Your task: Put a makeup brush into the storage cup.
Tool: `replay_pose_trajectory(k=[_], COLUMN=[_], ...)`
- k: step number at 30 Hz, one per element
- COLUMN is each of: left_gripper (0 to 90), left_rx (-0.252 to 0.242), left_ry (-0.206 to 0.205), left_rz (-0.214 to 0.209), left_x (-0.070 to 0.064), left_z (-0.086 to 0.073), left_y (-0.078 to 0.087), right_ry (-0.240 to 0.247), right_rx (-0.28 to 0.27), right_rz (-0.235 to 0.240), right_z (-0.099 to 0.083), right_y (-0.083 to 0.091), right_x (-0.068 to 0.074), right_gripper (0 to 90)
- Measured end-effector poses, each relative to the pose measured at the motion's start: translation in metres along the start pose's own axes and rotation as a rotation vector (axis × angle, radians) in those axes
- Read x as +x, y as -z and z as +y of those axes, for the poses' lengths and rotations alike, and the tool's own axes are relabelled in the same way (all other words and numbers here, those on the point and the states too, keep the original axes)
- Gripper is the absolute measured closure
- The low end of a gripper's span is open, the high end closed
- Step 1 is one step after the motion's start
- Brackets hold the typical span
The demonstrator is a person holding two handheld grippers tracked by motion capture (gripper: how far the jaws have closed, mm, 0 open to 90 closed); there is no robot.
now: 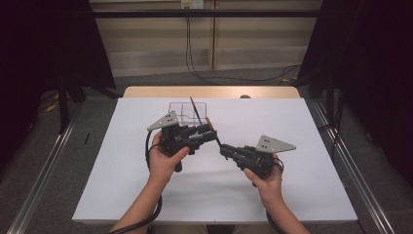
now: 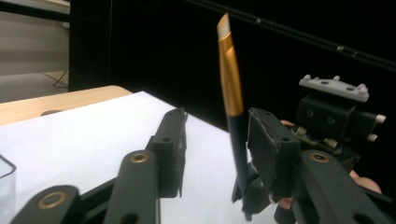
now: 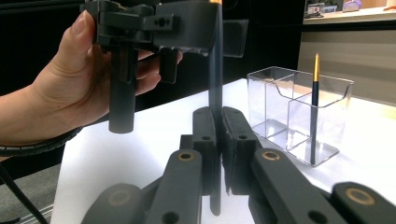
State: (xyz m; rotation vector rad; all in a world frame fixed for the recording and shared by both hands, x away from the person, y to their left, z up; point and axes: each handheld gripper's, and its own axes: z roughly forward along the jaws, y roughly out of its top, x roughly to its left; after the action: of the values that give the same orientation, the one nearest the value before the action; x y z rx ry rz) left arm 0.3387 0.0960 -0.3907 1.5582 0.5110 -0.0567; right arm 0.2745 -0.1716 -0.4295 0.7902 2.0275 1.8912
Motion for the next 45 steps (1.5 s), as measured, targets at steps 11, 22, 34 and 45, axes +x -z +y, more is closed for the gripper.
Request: replay_pose_trajectory(k=[11, 22, 34, 45], left_gripper=[74.6, 82.8, 82.9, 82.9], left_rx=[-0.036, -0.038, -0.025, -0.02], left_ry=[0.015, 0.038, -0.002, -0.024], left_rz=[-0.034, -0.051, -0.046, -0.047], left_x=[-0.003, -0.004, -0.009, -0.011], left_z=[0.0, -0.003, 0.0, -0.001], left_y=[0.0, -0.003, -0.006, -0.009], right_ry=[-0.003, -0.006, -0.026, -0.038], right_rx=[-0.005, -0.007, -0.007, 0.007], right_rz=[-0.004, -0.009, -0.004, -0.003], right_z=[0.0, 0.0, -0.001, -0.001], right_y=[-0.003, -0.005, -0.009, -0.011], right_x=[0.002, 0.004, 0.006, 0.006], right_gripper=[84.7, 84.6, 84.4, 84.3])
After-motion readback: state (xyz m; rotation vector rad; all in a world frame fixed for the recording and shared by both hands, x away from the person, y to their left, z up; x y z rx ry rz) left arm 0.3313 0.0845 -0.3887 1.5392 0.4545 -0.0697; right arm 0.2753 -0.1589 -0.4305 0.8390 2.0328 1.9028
